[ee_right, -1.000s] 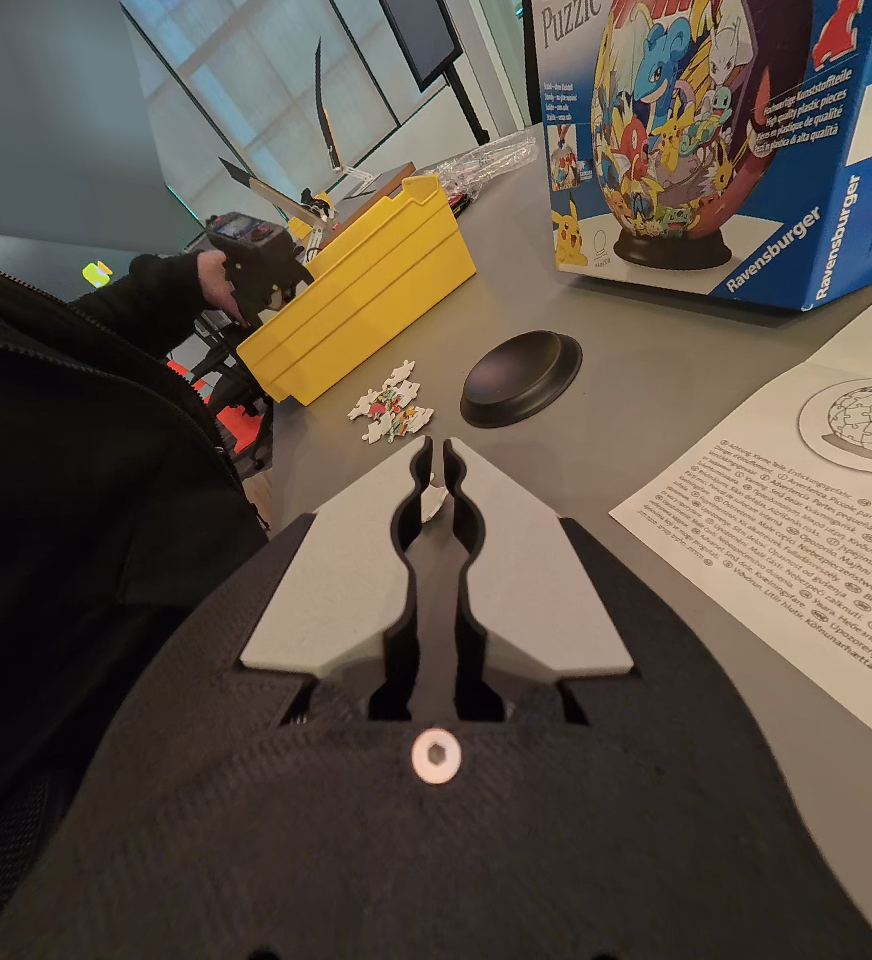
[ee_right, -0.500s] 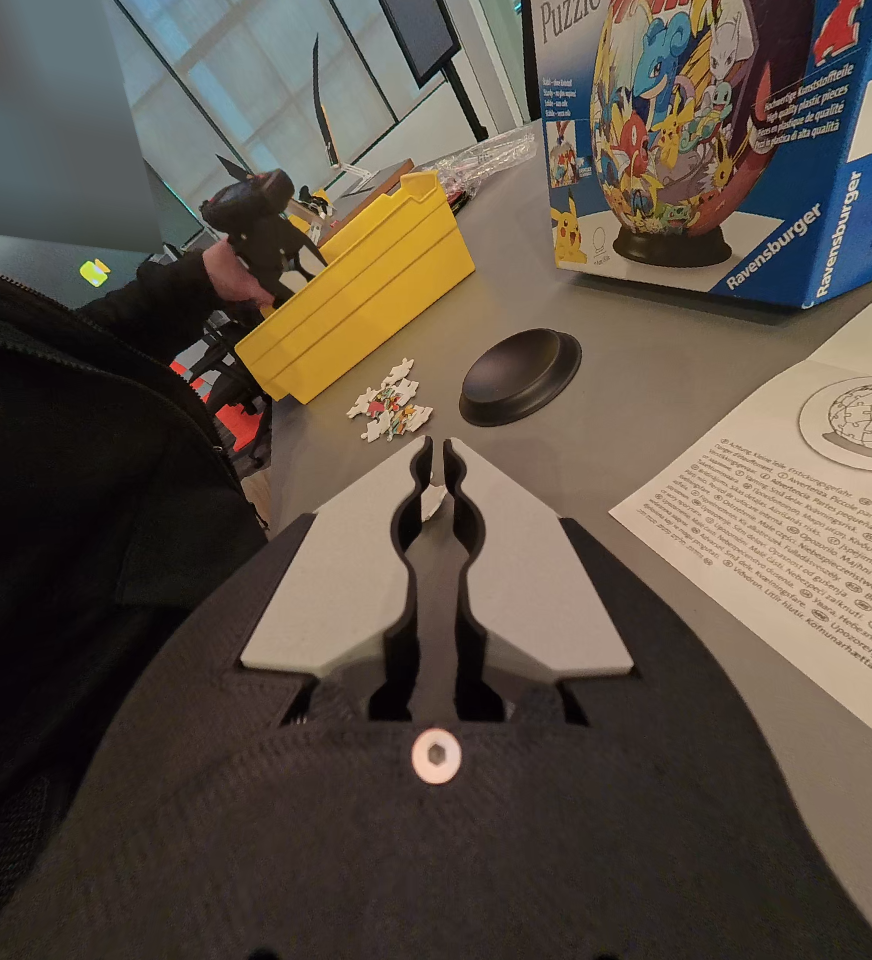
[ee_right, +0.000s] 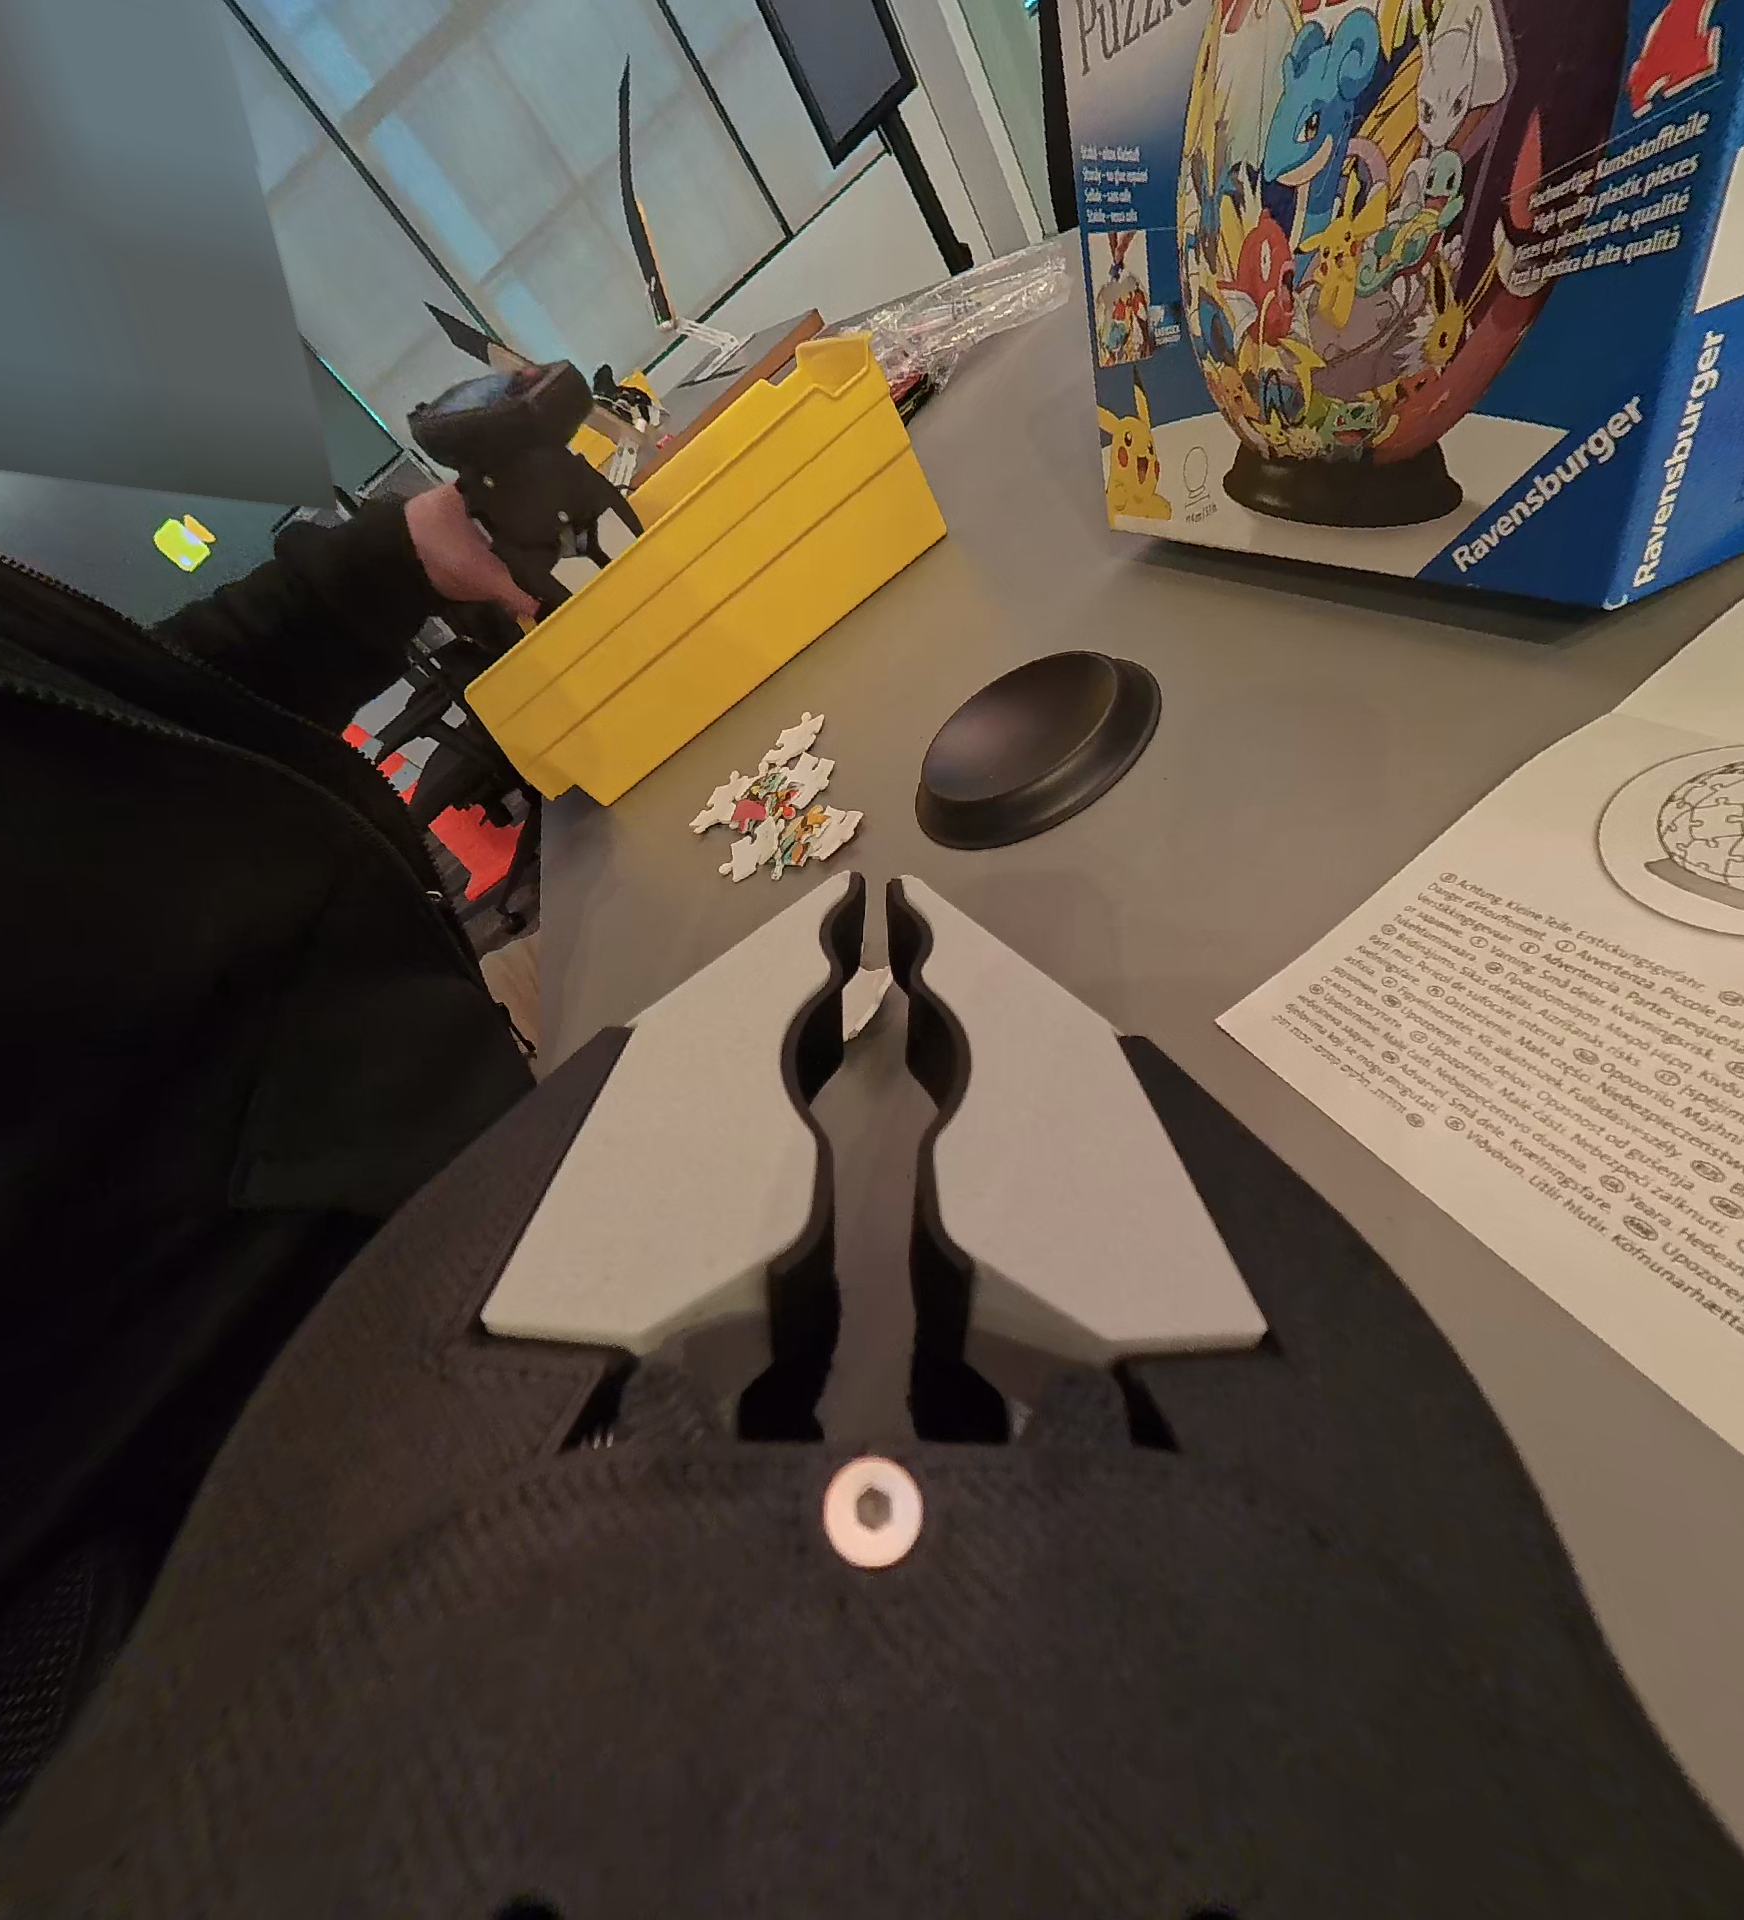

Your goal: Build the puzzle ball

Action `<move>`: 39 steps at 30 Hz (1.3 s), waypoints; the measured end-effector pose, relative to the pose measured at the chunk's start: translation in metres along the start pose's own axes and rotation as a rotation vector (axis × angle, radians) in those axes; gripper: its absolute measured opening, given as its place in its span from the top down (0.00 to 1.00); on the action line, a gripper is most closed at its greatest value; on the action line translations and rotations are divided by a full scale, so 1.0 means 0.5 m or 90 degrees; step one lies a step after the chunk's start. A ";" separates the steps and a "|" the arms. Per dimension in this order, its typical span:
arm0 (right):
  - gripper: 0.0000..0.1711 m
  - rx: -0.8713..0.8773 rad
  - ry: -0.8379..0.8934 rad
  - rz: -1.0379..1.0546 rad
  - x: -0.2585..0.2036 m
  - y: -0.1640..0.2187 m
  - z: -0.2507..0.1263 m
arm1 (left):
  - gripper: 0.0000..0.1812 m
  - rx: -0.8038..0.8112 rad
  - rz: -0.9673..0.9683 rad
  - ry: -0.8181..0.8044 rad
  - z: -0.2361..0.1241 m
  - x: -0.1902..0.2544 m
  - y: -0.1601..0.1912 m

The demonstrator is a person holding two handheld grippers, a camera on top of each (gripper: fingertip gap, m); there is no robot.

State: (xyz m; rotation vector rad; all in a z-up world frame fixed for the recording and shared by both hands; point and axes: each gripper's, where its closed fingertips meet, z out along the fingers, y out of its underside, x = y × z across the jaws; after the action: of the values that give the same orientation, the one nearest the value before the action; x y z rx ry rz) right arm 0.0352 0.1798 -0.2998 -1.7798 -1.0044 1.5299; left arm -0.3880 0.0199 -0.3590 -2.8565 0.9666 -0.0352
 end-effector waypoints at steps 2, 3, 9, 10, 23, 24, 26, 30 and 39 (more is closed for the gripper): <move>0.98 -0.001 0.000 -0.001 0.000 0.000 0.000 | 0.96 -0.008 0.000 -0.019 0.008 -0.012 0.003; 0.98 0.000 0.001 0.000 0.000 0.000 0.000 | 0.96 0.004 -0.005 -0.012 0.010 -0.011 -0.004; 0.99 -0.001 0.002 0.000 0.001 0.000 0.000 | 0.96 0.002 -0.028 -0.135 0.020 -0.078 -0.020; 0.99 0.000 0.002 0.000 0.001 0.000 0.000 | 0.94 0.011 -0.030 -0.111 0.018 -0.068 -0.023; 0.98 -0.004 0.003 0.002 0.002 0.001 0.001 | 0.85 -0.017 0.041 -0.053 0.029 -0.010 -0.013; 0.98 -0.004 0.003 0.002 0.002 0.001 0.001 | 0.87 -0.011 0.029 -0.062 0.027 -0.021 -0.013; 0.98 -0.004 0.003 0.002 0.002 0.001 0.002 | 0.91 0.021 0.003 -0.030 0.020 -0.024 -0.018; 0.98 -0.004 0.004 0.003 0.002 0.001 0.002 | 0.95 0.064 -0.037 -0.034 0.000 -0.051 -0.028; 0.98 -0.002 0.003 0.002 0.002 0.001 0.001 | 0.94 0.041 -0.059 -0.164 -0.012 -0.109 -0.041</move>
State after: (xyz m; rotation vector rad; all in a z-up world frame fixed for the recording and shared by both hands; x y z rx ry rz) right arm 0.0349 0.1803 -0.3007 -1.7875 -1.0025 1.5270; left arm -0.4194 0.0684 -0.3493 -2.7561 0.7666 0.2810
